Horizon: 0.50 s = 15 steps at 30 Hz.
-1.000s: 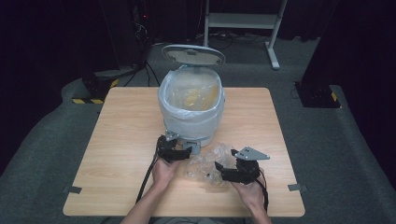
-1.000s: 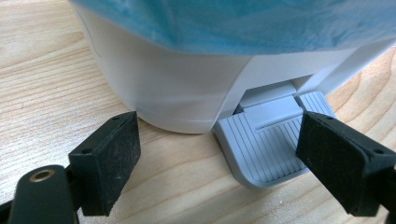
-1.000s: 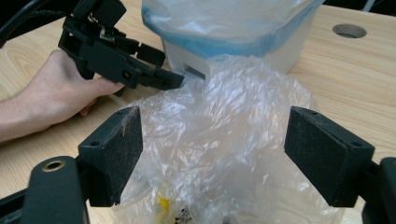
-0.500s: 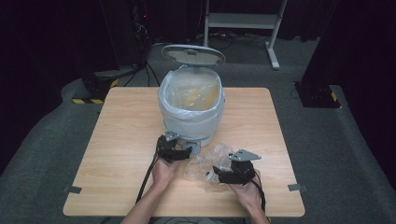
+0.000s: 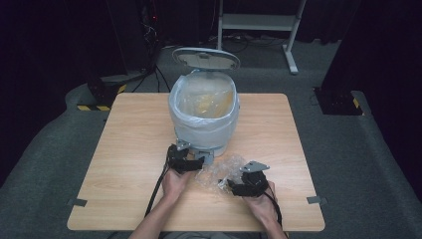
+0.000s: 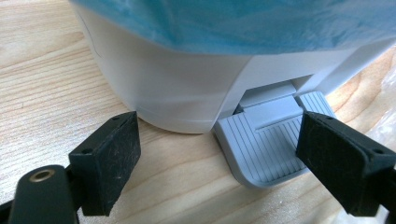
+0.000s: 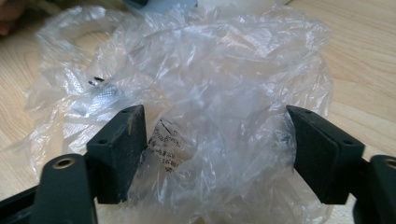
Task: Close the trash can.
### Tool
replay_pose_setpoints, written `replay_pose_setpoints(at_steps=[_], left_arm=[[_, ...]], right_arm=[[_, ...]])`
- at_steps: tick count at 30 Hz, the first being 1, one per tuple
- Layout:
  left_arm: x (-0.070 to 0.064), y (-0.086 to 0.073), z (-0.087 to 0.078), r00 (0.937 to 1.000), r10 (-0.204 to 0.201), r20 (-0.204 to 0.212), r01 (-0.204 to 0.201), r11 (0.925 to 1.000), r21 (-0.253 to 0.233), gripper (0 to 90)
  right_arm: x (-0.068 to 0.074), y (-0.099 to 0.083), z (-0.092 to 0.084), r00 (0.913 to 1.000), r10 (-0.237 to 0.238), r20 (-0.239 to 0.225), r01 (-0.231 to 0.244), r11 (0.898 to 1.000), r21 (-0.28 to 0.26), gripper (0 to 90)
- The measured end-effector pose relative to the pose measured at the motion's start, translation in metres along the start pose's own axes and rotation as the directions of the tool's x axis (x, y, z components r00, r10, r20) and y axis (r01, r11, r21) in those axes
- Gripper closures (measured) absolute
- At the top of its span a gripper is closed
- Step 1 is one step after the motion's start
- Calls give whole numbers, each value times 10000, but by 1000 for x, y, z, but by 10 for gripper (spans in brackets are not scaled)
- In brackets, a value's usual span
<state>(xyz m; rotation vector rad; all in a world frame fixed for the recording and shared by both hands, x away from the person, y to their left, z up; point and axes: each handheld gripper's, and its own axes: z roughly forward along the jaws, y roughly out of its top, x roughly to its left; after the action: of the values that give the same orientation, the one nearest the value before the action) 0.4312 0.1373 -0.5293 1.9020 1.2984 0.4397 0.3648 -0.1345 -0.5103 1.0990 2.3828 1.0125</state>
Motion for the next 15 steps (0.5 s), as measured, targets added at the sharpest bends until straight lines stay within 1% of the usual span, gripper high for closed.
replay_pose_setpoints(at_steps=[3, 8, 9, 12, 15], left_arm=[[0, 0, 0, 10000, 0, 0, 0, 10000, 0, 137], [0, 0, 0, 10000, 1, 8, -1, 10000, -2, 138], [0, 0, 0, 10000, -6, 8, 6, 10000, -6, 138], [0, 0, 0, 10000, -4, 7, 4, 10000, -3, 138], [0, 0, 0, 10000, -2, -5, 2, 10000, -1, 138]], right_arm=[[0, -1, 3, 10000, 42, 28, -43, 9998, 196, 270], [1, -2, 5, 9998, -113, 140, 109, 9995, 285, 334], [2, -3, 5, 9998, -50, 179, 44, 9995, 314, 350], [1, -3, 6, 9996, -178, 210, 171, 9993, 336, 384], [2, -4, 6, 9991, -275, 318, 263, 9989, 387, 438]])
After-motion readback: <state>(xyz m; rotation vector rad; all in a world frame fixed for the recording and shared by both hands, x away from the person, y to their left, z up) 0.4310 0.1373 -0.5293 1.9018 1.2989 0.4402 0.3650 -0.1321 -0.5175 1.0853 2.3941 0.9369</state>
